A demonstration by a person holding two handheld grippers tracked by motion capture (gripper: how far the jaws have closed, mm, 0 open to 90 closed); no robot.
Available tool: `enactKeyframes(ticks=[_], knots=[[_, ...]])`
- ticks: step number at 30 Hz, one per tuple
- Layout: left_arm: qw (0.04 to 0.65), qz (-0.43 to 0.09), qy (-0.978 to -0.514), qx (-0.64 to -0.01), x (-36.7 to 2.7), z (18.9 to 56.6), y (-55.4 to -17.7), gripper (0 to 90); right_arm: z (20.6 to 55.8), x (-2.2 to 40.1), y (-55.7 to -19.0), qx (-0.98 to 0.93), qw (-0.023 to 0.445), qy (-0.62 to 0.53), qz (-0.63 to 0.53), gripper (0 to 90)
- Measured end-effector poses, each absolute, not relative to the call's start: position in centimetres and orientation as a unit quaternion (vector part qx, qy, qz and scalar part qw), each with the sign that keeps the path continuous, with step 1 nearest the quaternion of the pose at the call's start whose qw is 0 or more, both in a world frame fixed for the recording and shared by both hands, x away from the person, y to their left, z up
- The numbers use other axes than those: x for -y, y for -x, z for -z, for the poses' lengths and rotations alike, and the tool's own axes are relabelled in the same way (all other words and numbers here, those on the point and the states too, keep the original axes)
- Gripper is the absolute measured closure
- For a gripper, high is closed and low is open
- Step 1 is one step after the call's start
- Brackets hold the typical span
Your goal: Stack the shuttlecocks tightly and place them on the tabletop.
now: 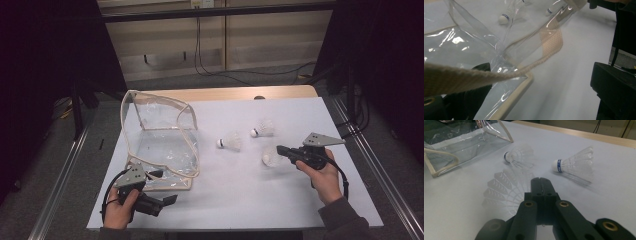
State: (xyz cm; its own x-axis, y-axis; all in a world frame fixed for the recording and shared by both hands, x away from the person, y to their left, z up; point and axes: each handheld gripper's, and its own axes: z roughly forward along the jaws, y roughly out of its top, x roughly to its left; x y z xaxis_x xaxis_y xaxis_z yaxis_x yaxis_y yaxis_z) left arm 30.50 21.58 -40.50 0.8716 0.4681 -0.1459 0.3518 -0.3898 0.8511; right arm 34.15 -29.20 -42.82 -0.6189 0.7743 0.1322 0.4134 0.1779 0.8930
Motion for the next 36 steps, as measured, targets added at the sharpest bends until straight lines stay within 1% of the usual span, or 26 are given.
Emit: enactKeyframes(ticks=[4,10,13,15,17,19,21,22,23,29,36], knots=[[0.494,-0.057,-0.831,-0.248,-21.6,40.5,-30.5,3.8,43.0,29.7,-34.0,-0.744,0.188,-0.406,-0.497,89.4],[0.496,-0.056,-0.831,-0.248,-21.5,40.6,-30.5,3.8,43.2,30.3,-33.6,-0.747,0.200,-0.417,-0.477,82.8],[0.493,-0.059,-0.832,-0.246,-21.6,40.5,-30.5,3.8,43.1,30.7,-33.5,-0.745,0.212,-0.426,-0.468,77.6],[0.494,-0.057,-0.832,-0.247,-21.5,40.5,-30.5,3.8,43.1,30.9,-33.5,-0.742,0.217,-0.428,-0.468,77.1],[0.493,-0.059,-0.832,-0.246,-21.5,40.6,-30.5,3.8,43.1,31.1,-33.4,-0.740,0.221,-0.436,-0.463,74.1],[0.494,-0.059,-0.832,-0.245,-21.6,40.6,-30.5,3.8,43.1,31.3,-33.4,-0.740,0.224,-0.438,-0.459,74.7],[0.494,-0.059,-0.832,-0.245,-21.6,40.6,-30.5,3.8,43.2,31.5,-33.3,-0.738,0.220,-0.443,-0.459,80.9],[0.494,-0.059,-0.832,-0.245,-21.6,40.6,-30.5,3.8,43.2,31.6,-33.2,-0.740,0.217,-0.441,-0.458,86.2],[0.495,-0.057,-0.832,-0.246,-21.5,40.6,-30.5,3.8,43.3,31.6,-33.2,-0.741,0.212,-0.441,-0.460,89.2],[0.494,-0.057,-0.832,-0.247,-21.5,40.7,-30.5,3.8,43.6,31.4,-33.2,-0.752,0.200,-0.437,-0.451,90.0],[0.495,-0.057,-0.831,-0.247,-21.5,40.7,-30.4,3.8,43.7,31.4,-33.2,-0.754,0.203,-0.435,-0.449,90.0]])
